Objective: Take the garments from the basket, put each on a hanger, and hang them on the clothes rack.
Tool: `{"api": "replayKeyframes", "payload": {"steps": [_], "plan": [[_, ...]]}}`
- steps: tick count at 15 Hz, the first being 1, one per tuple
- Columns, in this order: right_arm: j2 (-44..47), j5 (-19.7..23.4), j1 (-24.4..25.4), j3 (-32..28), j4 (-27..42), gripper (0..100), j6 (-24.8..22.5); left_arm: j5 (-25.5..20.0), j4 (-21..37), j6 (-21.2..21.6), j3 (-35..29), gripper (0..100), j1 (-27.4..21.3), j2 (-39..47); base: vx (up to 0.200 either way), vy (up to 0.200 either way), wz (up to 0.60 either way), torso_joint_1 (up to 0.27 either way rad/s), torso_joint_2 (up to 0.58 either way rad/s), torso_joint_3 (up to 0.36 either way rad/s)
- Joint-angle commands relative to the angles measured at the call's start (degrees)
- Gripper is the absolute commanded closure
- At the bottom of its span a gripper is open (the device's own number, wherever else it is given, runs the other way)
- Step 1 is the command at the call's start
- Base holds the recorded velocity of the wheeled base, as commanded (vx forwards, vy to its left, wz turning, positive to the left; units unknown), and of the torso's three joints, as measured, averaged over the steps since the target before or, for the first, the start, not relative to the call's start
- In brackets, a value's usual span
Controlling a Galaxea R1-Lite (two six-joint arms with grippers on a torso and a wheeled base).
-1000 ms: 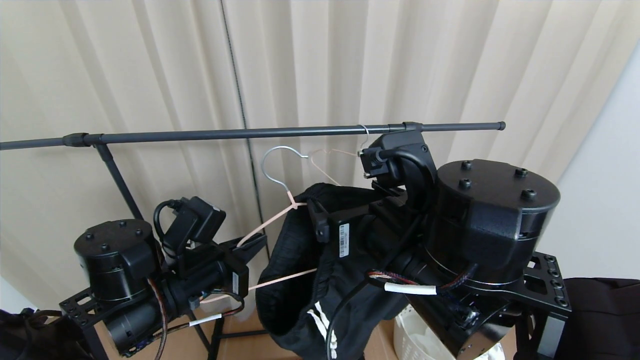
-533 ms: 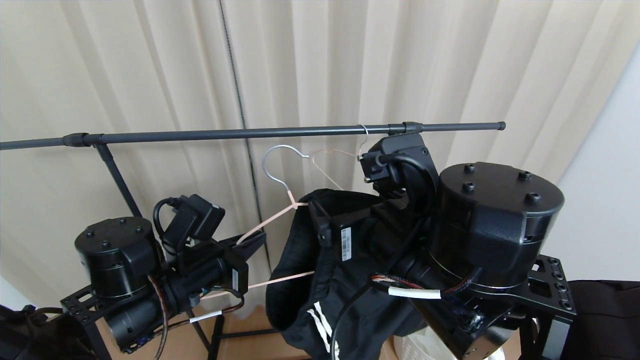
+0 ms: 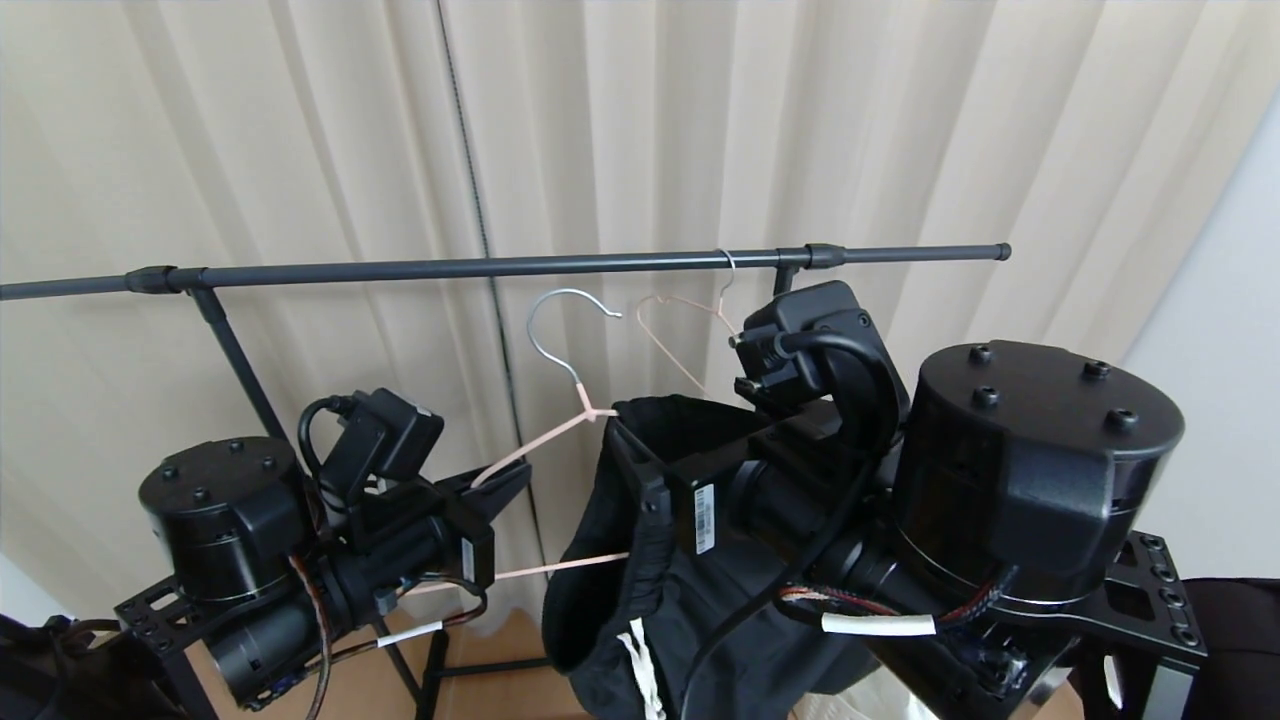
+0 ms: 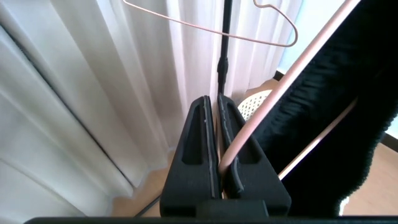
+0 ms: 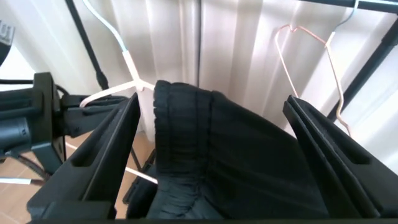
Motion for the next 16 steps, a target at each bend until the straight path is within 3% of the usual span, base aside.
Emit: {"api": "replayKeyframes", "payload": {"steps": [1,3,7,8,12,13,16], "plan": [[-0.7,1.1,0.0,0.8,0.0,0,0.0,-0.1,0.0,0.1,0.2,100,0.1,0.0,0.000,0.000,0.00,0.000,0.00,0.000],[-2.9,2.5,-0.2,1.6,0.4,0,-0.2,-0.4,-0.1,0.2,0.5,100,0.1,-0.1,0.000,0.000,0.00,0.000,0.00,0.000],[-9.6,9.4,-2.7,6.2,1.0,0,-5.7,-2.6,-2.2,0.4,1.1,100,1.0,0.0,0.000,0.000,0.00,0.000,0.00,0.000],[-13.6,13.7,-5.8,7.3,2.8,0,-11.4,-3.3,-2.4,0.7,1.1,100,1.6,0.1,0.000,0.000,0.00,0.000,0.00,0.000],[-18.0,29.0,-15.5,4.3,20.0,0,-18.1,-3.5,-2.5,2.4,2.4,100,1.6,1.0,0.000,0.000,0.00,0.000,0.00,0.000],[-18.9,37.2,-20.2,2.2,27.2,0,-21.7,-3.6,-4.0,2.6,3.4,100,1.4,1.0,0.000,0.000,0.00,0.000,0.00,0.000],[-18.3,52.4,-28.2,-6.9,46.0,0,-30.9,-3.6,-8.5,2.6,5.8,100,0.2,3.0,0.000,0.000,0.00,0.000,0.00,0.000]]}}
